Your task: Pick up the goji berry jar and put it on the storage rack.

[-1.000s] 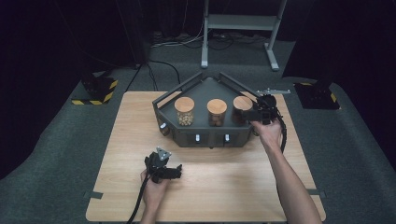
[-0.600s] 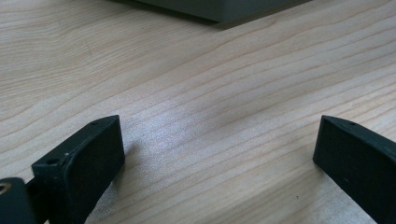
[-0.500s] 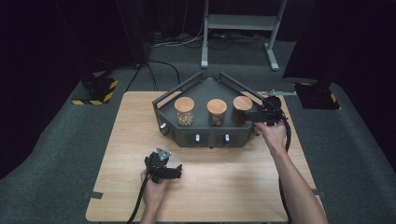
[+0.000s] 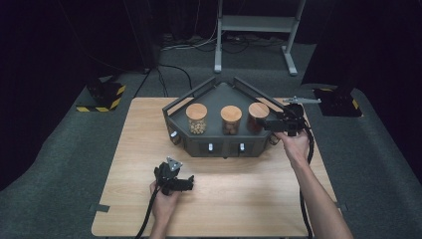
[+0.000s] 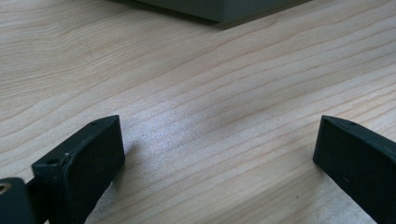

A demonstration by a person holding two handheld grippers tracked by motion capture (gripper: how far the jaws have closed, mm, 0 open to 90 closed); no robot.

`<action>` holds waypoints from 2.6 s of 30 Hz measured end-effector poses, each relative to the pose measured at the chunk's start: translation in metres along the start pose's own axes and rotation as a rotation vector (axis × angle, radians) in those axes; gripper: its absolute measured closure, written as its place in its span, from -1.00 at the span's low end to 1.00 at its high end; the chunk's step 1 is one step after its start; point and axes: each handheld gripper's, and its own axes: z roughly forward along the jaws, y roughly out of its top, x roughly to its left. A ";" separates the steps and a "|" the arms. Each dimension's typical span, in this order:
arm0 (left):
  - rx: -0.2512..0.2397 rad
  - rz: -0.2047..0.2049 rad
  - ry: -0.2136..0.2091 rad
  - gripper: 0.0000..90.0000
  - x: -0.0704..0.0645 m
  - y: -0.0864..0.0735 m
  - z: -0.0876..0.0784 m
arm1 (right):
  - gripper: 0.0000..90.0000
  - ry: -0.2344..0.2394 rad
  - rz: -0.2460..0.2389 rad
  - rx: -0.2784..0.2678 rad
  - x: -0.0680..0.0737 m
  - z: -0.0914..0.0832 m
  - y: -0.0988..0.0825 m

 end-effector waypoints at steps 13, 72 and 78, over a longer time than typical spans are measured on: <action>0.000 0.000 0.000 -0.96 0.000 0.000 0.000 | -0.93 -0.004 -0.036 -0.008 0.004 -0.012 -0.002; 0.000 0.001 0.000 -0.96 0.000 0.000 0.000 | -0.90 -0.040 -0.100 -0.038 0.000 -0.056 -0.037; 0.000 0.001 0.000 -0.96 0.000 0.000 0.000 | -0.90 -0.036 -0.099 -0.046 0.000 -0.058 -0.043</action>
